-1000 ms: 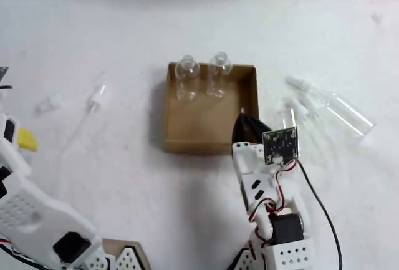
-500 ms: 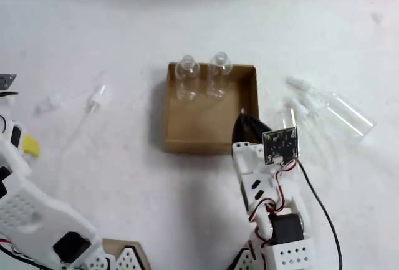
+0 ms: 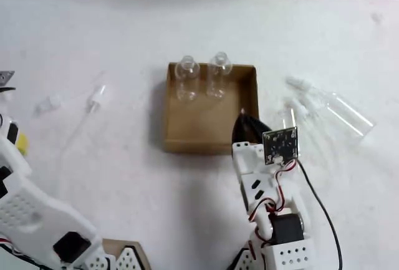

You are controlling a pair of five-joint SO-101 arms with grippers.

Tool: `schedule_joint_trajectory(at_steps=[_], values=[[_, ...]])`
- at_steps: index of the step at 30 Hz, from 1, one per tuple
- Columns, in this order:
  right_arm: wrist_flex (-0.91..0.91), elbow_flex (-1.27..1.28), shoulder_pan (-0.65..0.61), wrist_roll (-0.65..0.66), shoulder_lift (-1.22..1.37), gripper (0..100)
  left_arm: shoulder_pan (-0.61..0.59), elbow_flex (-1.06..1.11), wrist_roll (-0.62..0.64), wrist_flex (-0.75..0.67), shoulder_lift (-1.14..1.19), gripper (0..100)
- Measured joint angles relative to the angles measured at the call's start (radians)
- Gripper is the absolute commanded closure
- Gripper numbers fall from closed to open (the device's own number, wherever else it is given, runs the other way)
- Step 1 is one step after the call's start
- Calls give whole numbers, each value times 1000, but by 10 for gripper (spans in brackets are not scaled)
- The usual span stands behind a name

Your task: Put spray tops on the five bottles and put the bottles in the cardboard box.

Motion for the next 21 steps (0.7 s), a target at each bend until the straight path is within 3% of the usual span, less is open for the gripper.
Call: schedule_joint_trajectory(at_steps=[10, 16, 21], values=[[0, 0, 0, 0, 0, 981, 8, -77, 0, 115, 0, 978], [0, 0, 0, 0, 0, 981, 114, -198, 2, 370, -87, 978], [0, 0, 0, 57, 0, 981, 167, -215, 183, 428, -304, 978]])
